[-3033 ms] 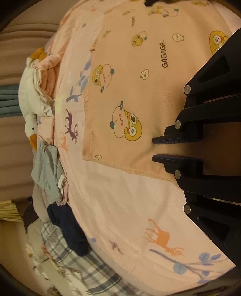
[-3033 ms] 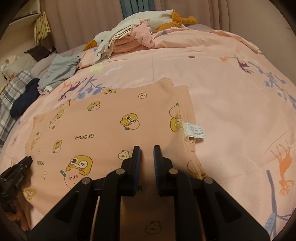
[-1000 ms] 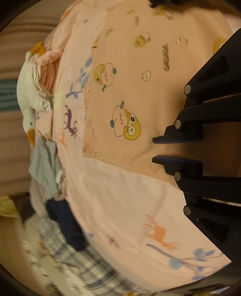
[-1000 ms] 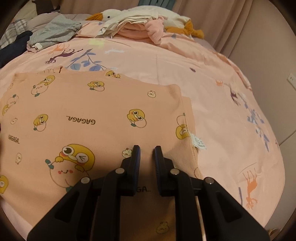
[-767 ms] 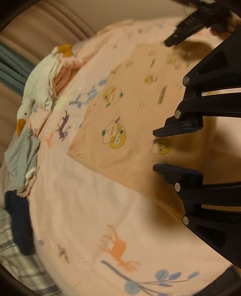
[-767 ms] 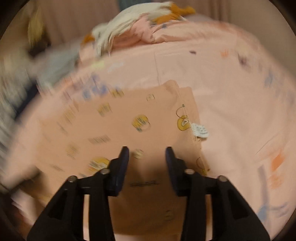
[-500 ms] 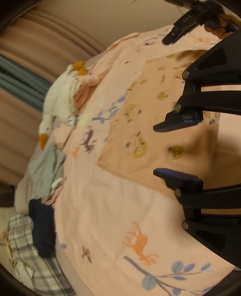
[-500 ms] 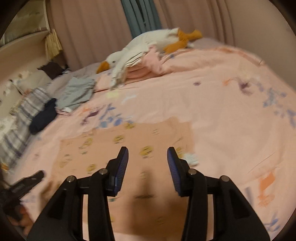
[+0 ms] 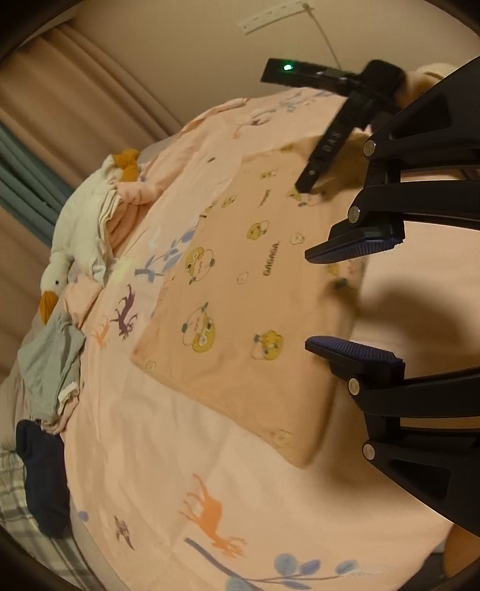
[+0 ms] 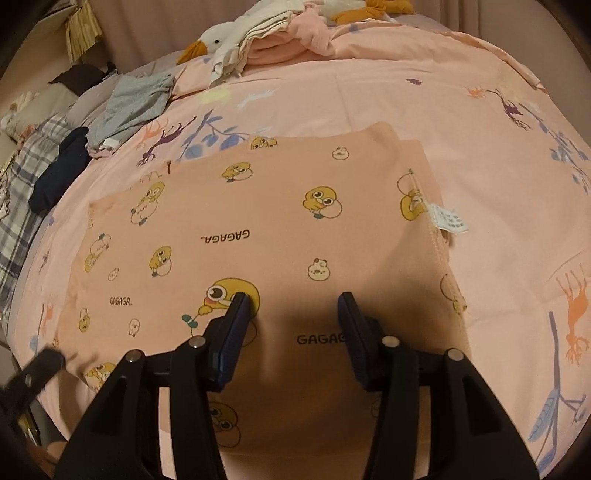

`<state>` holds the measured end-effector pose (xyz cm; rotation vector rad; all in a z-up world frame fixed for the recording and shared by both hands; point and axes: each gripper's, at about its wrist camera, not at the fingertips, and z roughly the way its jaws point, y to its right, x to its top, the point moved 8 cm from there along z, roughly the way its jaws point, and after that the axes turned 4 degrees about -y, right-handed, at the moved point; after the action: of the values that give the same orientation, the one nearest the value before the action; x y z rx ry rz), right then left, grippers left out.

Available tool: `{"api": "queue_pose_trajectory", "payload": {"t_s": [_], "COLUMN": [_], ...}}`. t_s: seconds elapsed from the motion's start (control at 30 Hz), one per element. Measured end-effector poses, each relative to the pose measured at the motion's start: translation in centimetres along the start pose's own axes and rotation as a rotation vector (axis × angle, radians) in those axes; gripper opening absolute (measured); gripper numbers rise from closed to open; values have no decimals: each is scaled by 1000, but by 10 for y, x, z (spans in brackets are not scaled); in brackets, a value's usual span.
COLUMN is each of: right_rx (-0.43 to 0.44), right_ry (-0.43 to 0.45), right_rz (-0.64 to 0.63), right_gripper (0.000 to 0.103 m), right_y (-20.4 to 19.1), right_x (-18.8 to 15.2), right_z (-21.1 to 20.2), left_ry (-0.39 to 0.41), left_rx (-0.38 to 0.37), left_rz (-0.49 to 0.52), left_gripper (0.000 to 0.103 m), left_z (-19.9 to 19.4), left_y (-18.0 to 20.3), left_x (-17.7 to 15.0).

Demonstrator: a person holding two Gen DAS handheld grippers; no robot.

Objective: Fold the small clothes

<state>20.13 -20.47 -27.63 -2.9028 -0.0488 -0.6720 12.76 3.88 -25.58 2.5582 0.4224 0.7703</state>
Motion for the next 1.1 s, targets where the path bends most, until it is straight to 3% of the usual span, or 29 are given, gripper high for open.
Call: {"api": "queue_pose_trajectory", "payload": {"t_s": [0.1, 0.17, 0.2, 0.3, 0.47, 0.57, 0.7, 0.83, 0.93, 1.03, 1.07, 1.1], "right_rx": [12, 17, 15, -3, 9, 87, 116, 290, 386, 277, 255, 244], "right_ry": [-5, -6, -5, 1, -7, 15, 58, 50, -30, -246, -291, -283], "right_rz": [25, 34, 36, 34, 130, 176, 216, 227, 182, 150, 133, 129], "right_gripper": [53, 54, 54, 54, 55, 55, 56, 50, 41, 27, 19, 15], "right_y": [2, 6, 6, 2, 3, -1, -4, -25, -48, -50, -49, -48], "right_x": [1, 5, 4, 3, 1, 3, 7, 12, 7, -20, -27, -26], "right_z": [0, 2, 1, 1, -8, -22, -38, -45, -34, 6, 15, 17], "left_ry": [-66, -181, -187, -156, -133, -109, -90, -26, 38, 76, 88, 98], "left_rx": [-21, -141, -191, -222, -317, -254, -183, -168, -152, -128, -111, -71], "left_rz": [-60, -176, -222, -254, -416, -407, -431, -476, -493, -439, -422, -386], "left_gripper": [39, 38, 38, 41, 41, 42, 42, 47, 47, 47, 42, 26], "left_z": [9, 19, 18, 15, 24, 26, 34, 36, 41, 47, 49, 52], "left_y": [-15, -24, -28, -32, -44, -44, -44, -51, -57, -54, -54, -53], "left_x": [-18, -32, -33, -25, -8, 2, 3, 16, 27, 38, 41, 44]}}
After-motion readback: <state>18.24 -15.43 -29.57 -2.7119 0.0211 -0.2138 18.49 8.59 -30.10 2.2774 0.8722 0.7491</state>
